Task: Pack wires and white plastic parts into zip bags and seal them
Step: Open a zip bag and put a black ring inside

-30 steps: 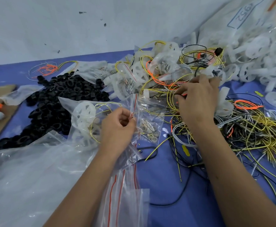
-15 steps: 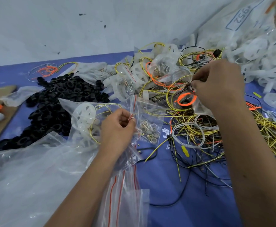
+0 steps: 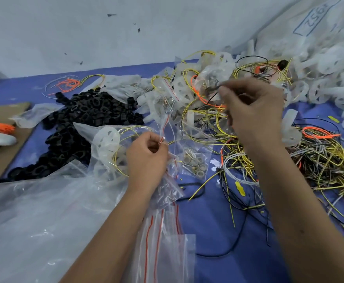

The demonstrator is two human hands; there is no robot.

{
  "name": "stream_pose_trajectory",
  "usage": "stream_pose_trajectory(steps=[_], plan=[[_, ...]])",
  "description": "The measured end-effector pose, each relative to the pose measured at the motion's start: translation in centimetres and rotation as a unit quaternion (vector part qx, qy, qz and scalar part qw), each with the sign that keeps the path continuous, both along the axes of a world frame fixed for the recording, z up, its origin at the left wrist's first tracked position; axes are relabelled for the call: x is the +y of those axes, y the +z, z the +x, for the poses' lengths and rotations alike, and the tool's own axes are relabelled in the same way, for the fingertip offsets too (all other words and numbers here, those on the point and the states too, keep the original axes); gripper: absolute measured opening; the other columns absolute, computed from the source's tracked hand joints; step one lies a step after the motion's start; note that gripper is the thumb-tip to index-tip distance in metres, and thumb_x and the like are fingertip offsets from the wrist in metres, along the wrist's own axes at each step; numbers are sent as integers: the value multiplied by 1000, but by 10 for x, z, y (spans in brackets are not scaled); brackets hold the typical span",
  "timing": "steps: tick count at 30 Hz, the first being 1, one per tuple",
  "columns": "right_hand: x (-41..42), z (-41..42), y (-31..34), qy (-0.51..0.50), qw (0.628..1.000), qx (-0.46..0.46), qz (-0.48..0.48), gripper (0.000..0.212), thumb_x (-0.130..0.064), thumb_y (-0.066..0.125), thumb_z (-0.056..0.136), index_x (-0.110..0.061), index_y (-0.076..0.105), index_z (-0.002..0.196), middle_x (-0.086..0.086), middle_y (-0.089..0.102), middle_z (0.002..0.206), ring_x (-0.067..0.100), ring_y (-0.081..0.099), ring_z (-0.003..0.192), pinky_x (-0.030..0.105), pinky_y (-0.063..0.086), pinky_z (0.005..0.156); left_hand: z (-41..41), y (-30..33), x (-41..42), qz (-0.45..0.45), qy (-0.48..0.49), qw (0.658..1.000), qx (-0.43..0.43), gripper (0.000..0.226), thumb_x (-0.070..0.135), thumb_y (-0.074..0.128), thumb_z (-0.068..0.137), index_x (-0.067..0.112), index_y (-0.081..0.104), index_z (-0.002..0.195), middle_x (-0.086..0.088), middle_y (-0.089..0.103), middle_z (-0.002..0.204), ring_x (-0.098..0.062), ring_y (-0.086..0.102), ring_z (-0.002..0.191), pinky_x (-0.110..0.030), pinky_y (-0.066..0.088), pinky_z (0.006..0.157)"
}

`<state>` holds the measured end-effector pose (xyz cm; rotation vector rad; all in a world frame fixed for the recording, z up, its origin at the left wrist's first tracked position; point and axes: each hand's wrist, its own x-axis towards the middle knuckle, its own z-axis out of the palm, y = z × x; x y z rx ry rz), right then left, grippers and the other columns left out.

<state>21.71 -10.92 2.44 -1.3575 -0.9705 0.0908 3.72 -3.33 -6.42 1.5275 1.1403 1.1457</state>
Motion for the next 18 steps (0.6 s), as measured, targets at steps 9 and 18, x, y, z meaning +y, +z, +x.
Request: stream_pose_trajectory(steps=[9,18], plan=[[6,-22,-8,85,996,24,-33,7,-5,73,90,-6,78,95,11,73,77,17,66,63,28,55,53,-2,3,1,9,23,999,-21,13,16,63,79,30,63,81,0,70,76,-30,72,74,-54,62,75],[13,-7,-18,40,990,-24,-131,7,-8,73,89,-14,76,87,4,76,76,20,73,65,41,62,62,-3,14,-6,79,81,993,-20,23,18,71,87,26,58,103,6,65,92,-4,61,73,-18,50,66]])
